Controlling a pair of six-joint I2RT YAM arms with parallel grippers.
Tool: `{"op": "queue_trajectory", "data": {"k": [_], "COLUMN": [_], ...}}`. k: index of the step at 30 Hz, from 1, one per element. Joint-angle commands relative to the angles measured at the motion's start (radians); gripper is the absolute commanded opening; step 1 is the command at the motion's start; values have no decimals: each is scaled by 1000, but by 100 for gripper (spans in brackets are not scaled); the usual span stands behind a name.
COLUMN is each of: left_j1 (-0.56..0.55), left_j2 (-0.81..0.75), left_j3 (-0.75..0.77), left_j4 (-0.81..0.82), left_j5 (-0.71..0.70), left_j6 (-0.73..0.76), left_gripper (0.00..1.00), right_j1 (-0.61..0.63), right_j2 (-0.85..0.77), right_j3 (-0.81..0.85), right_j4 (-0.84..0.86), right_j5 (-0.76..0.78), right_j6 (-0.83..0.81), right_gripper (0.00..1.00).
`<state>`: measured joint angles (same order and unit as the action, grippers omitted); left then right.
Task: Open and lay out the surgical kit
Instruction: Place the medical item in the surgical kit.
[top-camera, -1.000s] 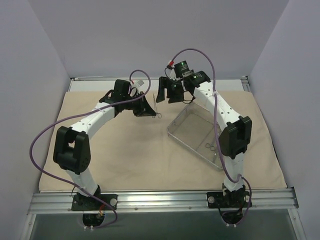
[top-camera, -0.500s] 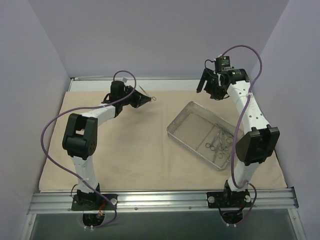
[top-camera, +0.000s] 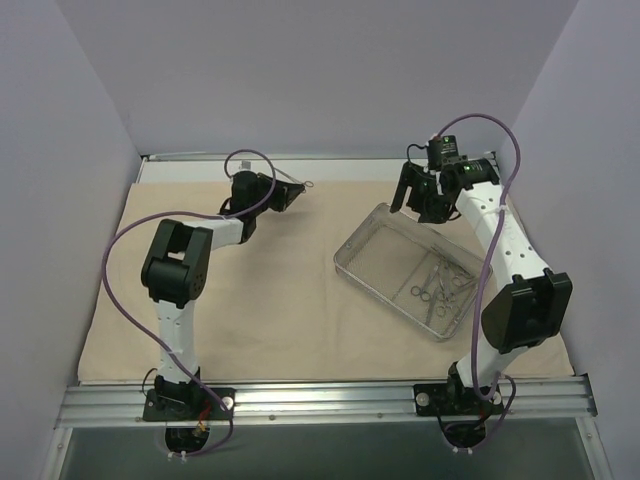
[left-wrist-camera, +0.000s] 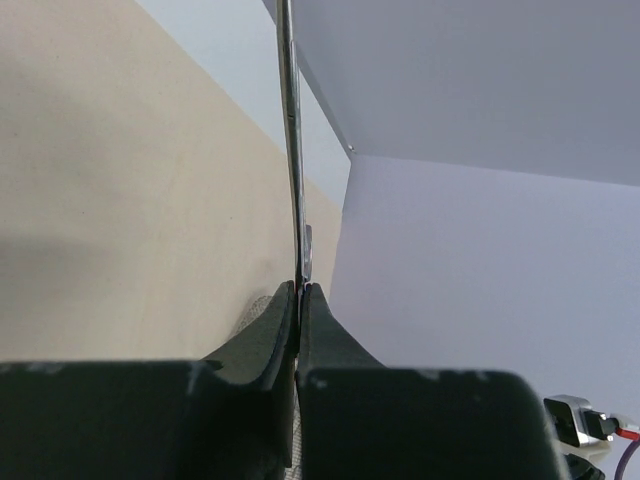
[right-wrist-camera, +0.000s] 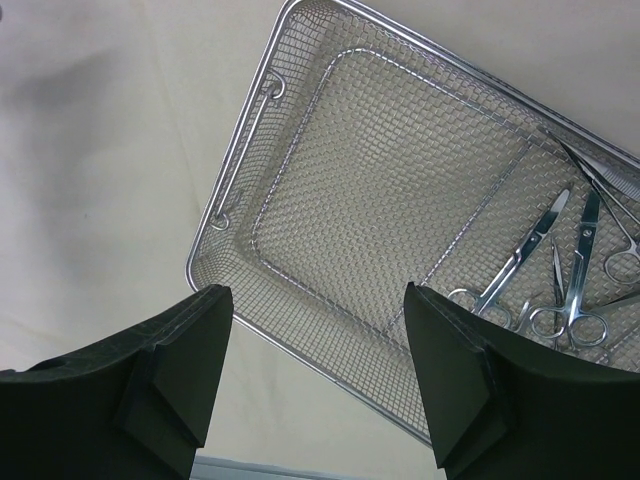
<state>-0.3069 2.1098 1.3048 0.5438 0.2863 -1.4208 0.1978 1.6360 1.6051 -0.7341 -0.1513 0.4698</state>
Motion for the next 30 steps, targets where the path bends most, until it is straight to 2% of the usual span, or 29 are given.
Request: {"op": "queue_trajectory", "data": {"k": [1,9,14,19,30], "left_j1": [-29,-49,-43,-29,-8], "left_j2": [13,79,90,99,176], "left_j3": [-13,-7,16,-50,27], "left_j4": [81,68,-41,7,-16], "left_j5": [-45,-50,-30,-30,22], "left_j6": [-14,-30,17,8,40], "left_gripper": [2,2,2,2,6], "right_j1": [-24,-86,-97,-112,-118], "right_j2": [-71,-114,-116,-113,-99], "right_j3": [-8,-31,-39,-47,-57], "right_j4": [-19,-37,-40,-37,-31], "right_j5": [-1,-30,-34,-39,-50], "right_j6": [-31,-42,-45,-43,-37], "right_gripper": [70,70,70,70,70]}}
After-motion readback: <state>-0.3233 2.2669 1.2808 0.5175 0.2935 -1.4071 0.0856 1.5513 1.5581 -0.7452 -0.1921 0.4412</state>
